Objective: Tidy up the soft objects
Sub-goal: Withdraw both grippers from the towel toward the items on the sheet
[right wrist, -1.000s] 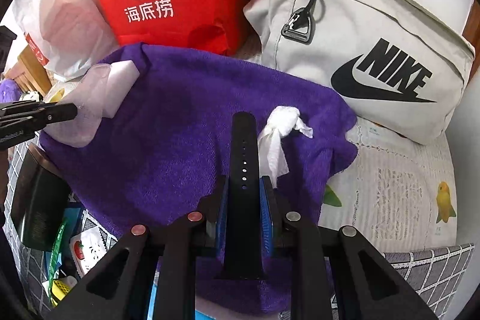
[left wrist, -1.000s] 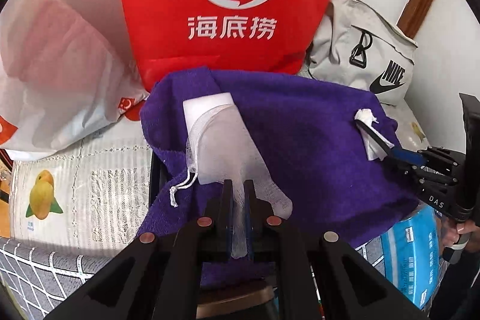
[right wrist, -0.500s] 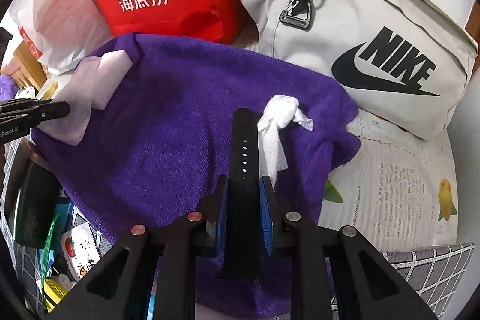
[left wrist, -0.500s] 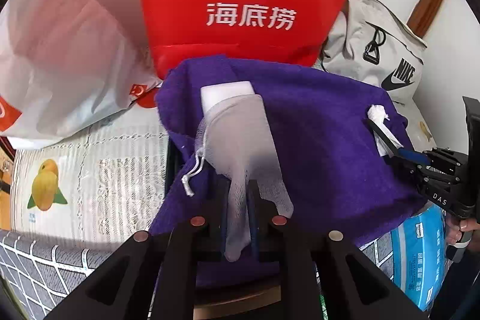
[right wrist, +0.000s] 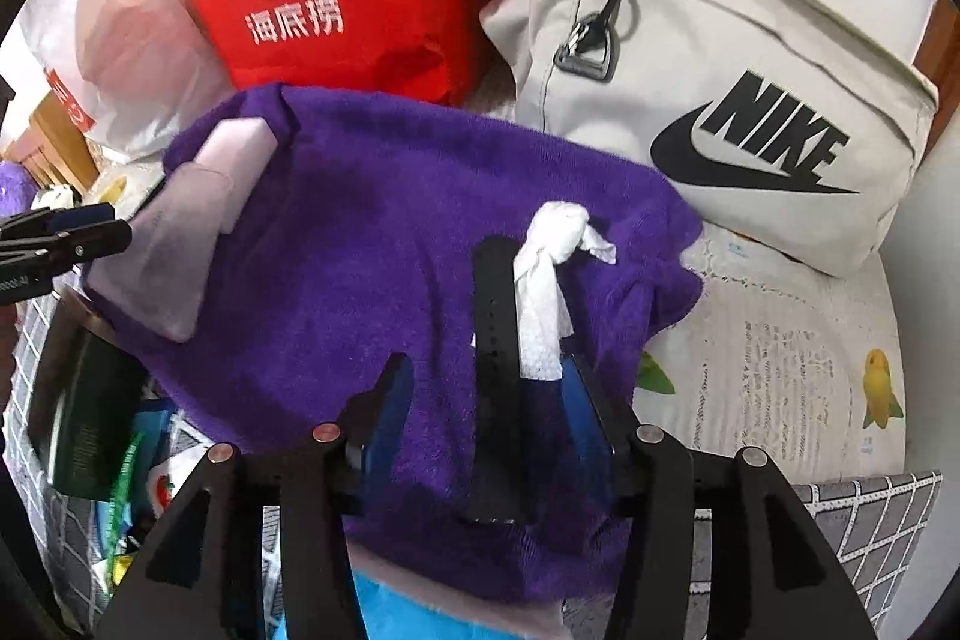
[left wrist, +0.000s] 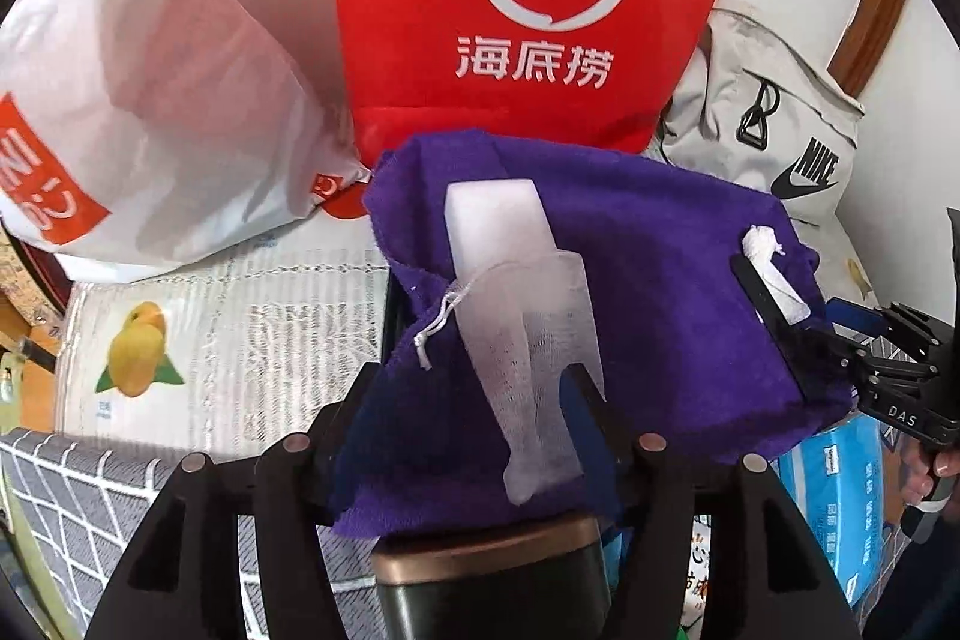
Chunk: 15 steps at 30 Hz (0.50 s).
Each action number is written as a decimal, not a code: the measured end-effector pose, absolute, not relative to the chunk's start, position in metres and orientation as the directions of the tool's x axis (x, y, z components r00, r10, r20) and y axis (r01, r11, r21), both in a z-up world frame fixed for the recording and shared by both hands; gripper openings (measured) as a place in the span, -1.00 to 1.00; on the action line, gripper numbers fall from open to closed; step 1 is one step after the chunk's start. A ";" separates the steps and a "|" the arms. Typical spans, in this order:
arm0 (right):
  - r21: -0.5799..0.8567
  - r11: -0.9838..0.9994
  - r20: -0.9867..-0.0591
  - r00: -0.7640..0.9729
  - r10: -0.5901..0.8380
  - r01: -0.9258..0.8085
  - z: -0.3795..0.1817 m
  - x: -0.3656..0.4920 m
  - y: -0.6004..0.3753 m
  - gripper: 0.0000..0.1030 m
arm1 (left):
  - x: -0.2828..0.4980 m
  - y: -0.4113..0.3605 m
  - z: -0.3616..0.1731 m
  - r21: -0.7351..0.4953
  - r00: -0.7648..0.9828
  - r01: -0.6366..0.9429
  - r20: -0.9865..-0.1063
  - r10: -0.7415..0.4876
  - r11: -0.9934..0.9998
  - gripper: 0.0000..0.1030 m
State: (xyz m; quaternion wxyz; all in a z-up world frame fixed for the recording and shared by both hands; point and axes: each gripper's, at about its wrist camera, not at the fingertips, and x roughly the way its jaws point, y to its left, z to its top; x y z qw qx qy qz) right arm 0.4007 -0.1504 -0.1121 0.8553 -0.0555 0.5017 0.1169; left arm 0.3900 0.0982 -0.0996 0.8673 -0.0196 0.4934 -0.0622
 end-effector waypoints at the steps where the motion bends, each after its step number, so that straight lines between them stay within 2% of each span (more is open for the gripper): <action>1: 0.021 0.967 -0.868 0.475 0.144 -0.255 -0.108 0.398 -0.151 0.00 | 0.388 0.100 -0.097 -0.097 0.510 0.086 -0.851 -0.127 0.992 0.11; 15: 0.046 0.961 -0.827 0.529 0.191 -0.274 -0.065 0.325 -0.151 0.00 | 0.315 0.104 -0.064 -0.075 0.556 0.058 -0.826 -0.095 0.995 0.11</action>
